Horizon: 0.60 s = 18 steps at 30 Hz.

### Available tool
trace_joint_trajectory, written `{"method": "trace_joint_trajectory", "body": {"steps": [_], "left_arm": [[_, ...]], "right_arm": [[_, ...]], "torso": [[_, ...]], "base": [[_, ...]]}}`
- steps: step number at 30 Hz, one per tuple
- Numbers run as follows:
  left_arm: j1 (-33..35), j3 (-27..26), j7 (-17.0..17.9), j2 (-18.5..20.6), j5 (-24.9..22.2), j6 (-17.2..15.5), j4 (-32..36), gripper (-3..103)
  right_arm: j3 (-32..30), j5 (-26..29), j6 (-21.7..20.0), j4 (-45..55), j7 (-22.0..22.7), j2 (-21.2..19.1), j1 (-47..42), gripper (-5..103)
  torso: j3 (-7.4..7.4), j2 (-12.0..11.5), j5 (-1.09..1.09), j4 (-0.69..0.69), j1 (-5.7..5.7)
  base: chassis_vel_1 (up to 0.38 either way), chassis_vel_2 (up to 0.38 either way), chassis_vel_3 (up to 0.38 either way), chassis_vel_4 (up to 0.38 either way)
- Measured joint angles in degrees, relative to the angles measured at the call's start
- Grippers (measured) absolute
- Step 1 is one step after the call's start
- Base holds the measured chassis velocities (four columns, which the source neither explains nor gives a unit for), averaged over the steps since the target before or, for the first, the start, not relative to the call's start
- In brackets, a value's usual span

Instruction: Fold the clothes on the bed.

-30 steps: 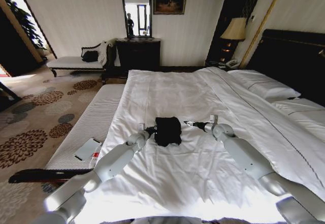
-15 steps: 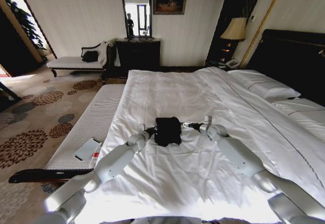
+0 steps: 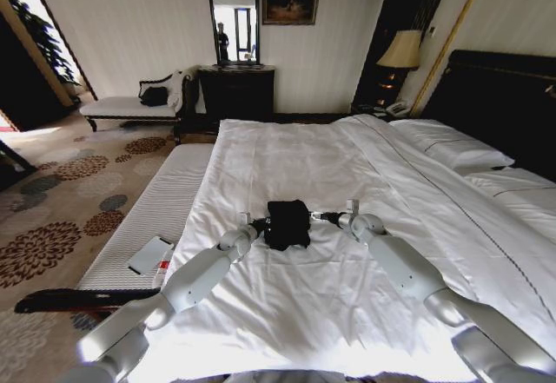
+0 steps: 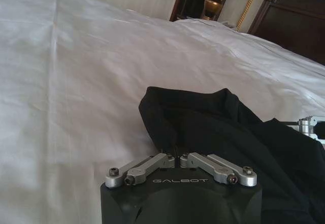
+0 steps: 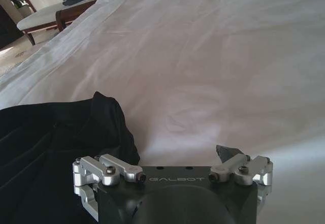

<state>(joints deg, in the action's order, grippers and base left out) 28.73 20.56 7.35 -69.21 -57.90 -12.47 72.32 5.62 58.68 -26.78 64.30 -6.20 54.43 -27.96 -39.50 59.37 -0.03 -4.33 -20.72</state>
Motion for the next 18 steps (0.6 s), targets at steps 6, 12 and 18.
{"method": "trace_joint_trajectory", "body": {"steps": [6,12,18], "left_arm": [[0.1,0.0,-0.1,0.2,0.0,0.0,0.0,0],[0.2,0.0,-0.2,0.0,0.0,0.0,-0.1,0],[0.2,0.0,-0.3,0.4,0.0,0.0,0.0,0]], "right_arm": [[0.0,-0.2,0.4,-1.3,-0.2,0.3,0.9,100],[0.8,-0.2,0.4,-1.2,-0.5,0.6,1.0,97],[1.5,-0.5,0.4,-0.4,-0.5,1.0,0.5,77]], "torso": [[0.0,0.0,0.0,0.0,0.0],[0.0,0.0,-0.01,-0.01,0.0],[0.0,0.0,0.0,0.0,0.0]], "base": [[0.0,0.0,0.0,0.0],[0.0,0.0,0.0,0.0],[0.0,0.0,0.0,0.0]]}}
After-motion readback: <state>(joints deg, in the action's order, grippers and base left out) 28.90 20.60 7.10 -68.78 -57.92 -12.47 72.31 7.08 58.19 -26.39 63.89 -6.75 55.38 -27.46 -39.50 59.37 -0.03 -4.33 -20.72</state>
